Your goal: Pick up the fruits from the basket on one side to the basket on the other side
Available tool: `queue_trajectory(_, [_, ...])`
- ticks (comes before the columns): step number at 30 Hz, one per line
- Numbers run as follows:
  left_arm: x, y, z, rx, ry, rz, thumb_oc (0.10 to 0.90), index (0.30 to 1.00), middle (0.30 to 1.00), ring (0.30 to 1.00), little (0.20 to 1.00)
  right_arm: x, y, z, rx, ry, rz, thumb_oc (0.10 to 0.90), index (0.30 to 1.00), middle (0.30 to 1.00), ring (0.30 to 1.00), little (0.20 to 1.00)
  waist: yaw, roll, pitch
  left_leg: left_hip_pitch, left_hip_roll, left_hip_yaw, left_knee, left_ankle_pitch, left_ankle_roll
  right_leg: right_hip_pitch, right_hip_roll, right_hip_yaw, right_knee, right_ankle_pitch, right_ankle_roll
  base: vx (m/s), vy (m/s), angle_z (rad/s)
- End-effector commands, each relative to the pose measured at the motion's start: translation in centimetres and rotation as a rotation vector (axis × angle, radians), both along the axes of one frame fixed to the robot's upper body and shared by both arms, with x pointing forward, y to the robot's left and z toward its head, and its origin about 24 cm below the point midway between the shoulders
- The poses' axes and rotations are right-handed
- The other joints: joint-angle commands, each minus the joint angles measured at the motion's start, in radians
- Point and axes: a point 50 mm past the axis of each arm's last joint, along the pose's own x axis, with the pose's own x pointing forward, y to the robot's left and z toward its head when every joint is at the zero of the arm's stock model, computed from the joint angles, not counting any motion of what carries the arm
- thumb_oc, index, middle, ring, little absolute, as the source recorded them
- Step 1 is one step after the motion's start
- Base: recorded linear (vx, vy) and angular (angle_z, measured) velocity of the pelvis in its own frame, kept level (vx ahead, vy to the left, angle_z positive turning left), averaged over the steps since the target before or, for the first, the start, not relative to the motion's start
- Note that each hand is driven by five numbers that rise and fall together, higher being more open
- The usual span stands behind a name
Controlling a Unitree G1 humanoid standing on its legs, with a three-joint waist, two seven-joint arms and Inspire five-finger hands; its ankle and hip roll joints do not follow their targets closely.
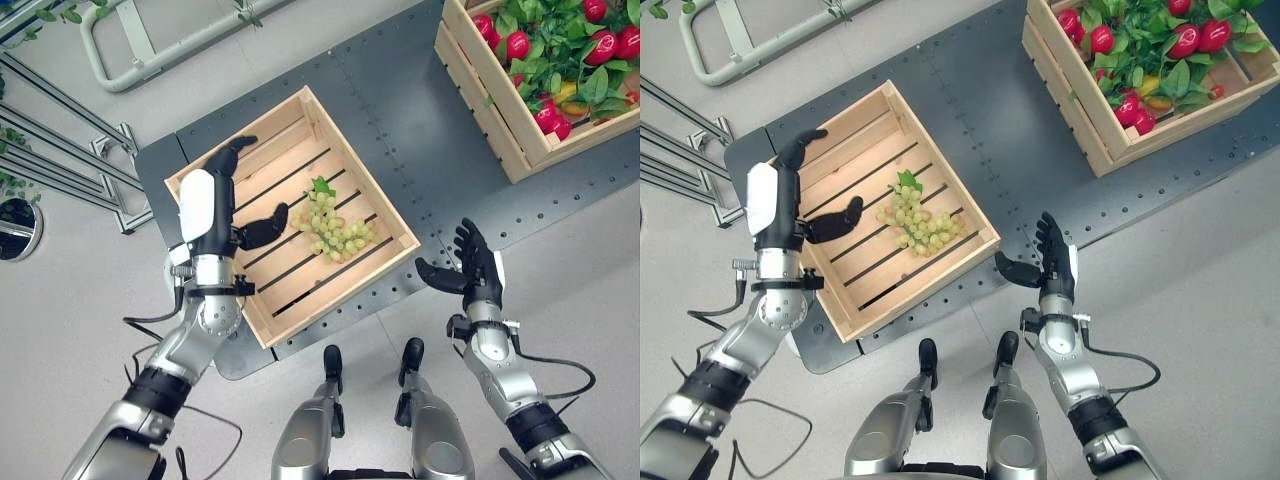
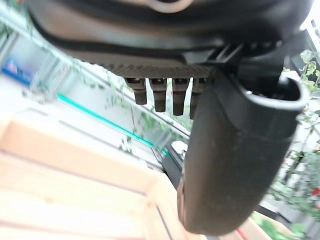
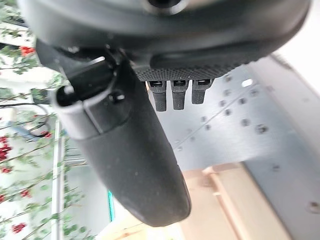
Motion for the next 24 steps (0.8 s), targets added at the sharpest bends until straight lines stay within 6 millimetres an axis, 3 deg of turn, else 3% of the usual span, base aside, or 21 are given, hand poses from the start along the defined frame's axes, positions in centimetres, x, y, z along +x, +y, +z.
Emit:
queue_trajectory(1, [0.8, 1.3, 4.8, 0.148, -0.186, 0.077, 0.8, 0.9, 0.9, 0.9, 0.9, 0.3, 0.5, 3.3, -0.052, -0.178, 0.096, 0.8, 0.9, 0.9, 0.9, 0.9, -0.021, -0.059, -0.007, -0.111, -0.006, 0.016, 0.178, -0.059, -0.033, -0.037, 0.003, 0.025, 0.231, -0.19, -0.06, -0.07, 0.037, -0.05])
queue_trajectory(5, [2.0, 1.9, 5.9, 0.296, -0.167, 0.129, 0.8, 0.9, 0.9, 0.9, 0.9, 1.1, 0.0, 4.2, -0.073, -0.181, 0.104, 0.8, 0.9, 0.9, 0.9, 0.9, -0.036, -0.068, 0.029, -0.174, 0.001, 0.032, 0.245, -0.069, -0.036, -0.092, 0.004, 0.039, 0.281, -0.198, -0.064, -0.07, 0.077, -0.14])
queue_trajectory(12, [3.8, 1.6, 9.2, 0.618, -0.125, 0.16, 0.8, 0.9, 0.9, 0.9, 0.9, 2.5, -0.4, 6.1, -0.118, -0.206, 0.129, 0.8, 0.9, 0.9, 0.9, 0.9, -0.056, -0.08, 0.029, -0.314, 0.014, 0.076, 0.332, -0.089, -0.033, -0.231, -0.004, 0.05, 0.353, -0.205, -0.062, -0.02, 0.077, -0.09])
queue_trajectory(18, [4.5, 1.7, 11.0, 0.735, -0.096, 0.193, 0.8, 0.9, 0.9, 0.9, 0.9, 3.1, -0.5, 7.4, -0.146, -0.225, 0.121, 0.8, 0.9, 0.9, 0.9, 0.9, -0.063, -0.084, 0.029, -0.411, 0.018, 0.092, 0.389, -0.104, -0.026, -0.336, -0.012, 0.06, 0.416, -0.212, -0.055, -0.01, 0.052, 0.02])
queue_trajectory(24, [4.5, 1.6, 11.2, 0.781, -0.065, 0.161, 0.8, 0.9, 0.9, 0.9, 0.9, 3.3, -0.7, 8.0, -0.155, -0.234, 0.12, 0.8, 0.9, 0.9, 0.9, 0.9, -0.061, -0.089, 0.029, -0.453, 0.021, 0.094, 0.402, -0.104, -0.028, -0.377, -0.012, 0.06, 0.42, -0.206, -0.046, 0.0, 0.005, 0.01])
